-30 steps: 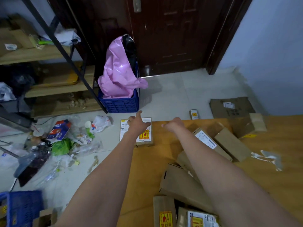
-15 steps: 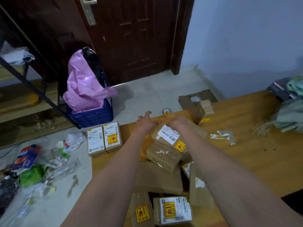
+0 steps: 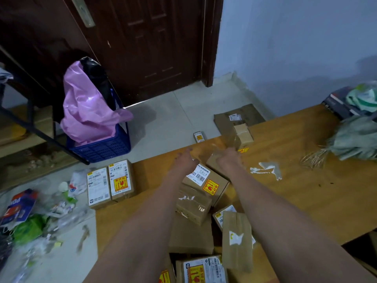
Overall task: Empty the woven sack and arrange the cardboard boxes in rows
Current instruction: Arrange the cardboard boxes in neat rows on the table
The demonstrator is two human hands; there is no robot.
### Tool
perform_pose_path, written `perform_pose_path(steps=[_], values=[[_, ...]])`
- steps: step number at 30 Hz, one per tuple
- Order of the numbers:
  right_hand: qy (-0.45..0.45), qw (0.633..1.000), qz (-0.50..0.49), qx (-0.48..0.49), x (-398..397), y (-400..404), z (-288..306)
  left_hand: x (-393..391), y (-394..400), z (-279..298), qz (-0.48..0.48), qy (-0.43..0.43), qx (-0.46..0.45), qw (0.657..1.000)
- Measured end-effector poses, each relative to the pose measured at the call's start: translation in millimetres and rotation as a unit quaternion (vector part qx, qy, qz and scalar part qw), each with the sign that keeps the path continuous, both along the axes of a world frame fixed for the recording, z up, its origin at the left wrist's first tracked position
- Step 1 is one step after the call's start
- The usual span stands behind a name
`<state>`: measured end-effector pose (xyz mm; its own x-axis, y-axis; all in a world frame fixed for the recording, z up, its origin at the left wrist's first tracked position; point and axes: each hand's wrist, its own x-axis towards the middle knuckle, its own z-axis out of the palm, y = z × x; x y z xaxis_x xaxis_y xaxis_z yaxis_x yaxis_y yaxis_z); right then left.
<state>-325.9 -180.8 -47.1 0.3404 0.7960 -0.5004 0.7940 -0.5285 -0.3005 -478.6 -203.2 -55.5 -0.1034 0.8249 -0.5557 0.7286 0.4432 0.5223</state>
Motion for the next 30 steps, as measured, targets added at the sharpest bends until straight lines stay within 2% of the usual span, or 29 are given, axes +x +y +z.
perform_pose_path(steps=[2,4,7,14,18,27,30], values=[[-0.062,0.996,-0.038,0.056,5.0,4.0,14.0,0.1,6.7,-3.5,0.004,-0.006,-0.008,1.000],[-0.120,0.988,-0.036,0.089,10.7,13.8,26.4,0.1,14.9,-4.0,0.003,-0.009,-0.007,1.000],[-0.142,0.983,-0.050,0.106,19.8,37.5,30.5,0.7,27.3,-2.8,0.008,-0.009,-0.006,1.000],[-0.099,0.994,-0.020,0.027,39.0,68.7,9.0,2.0,38.4,-8.9,0.020,-0.011,-0.010,1.000],[-0.089,0.996,-0.004,0.013,42.9,72.7,2.9,-2.4,38.4,-10.8,0.042,-0.037,0.006,0.998],[-0.104,0.985,0.031,0.137,10.3,79.0,42.1,-15.1,36.8,9.1,0.072,-0.062,0.079,0.992],[-0.060,0.978,0.067,0.186,-14.7,76.1,59.3,-16.3,37.0,21.1,0.052,-0.082,0.117,0.988]])
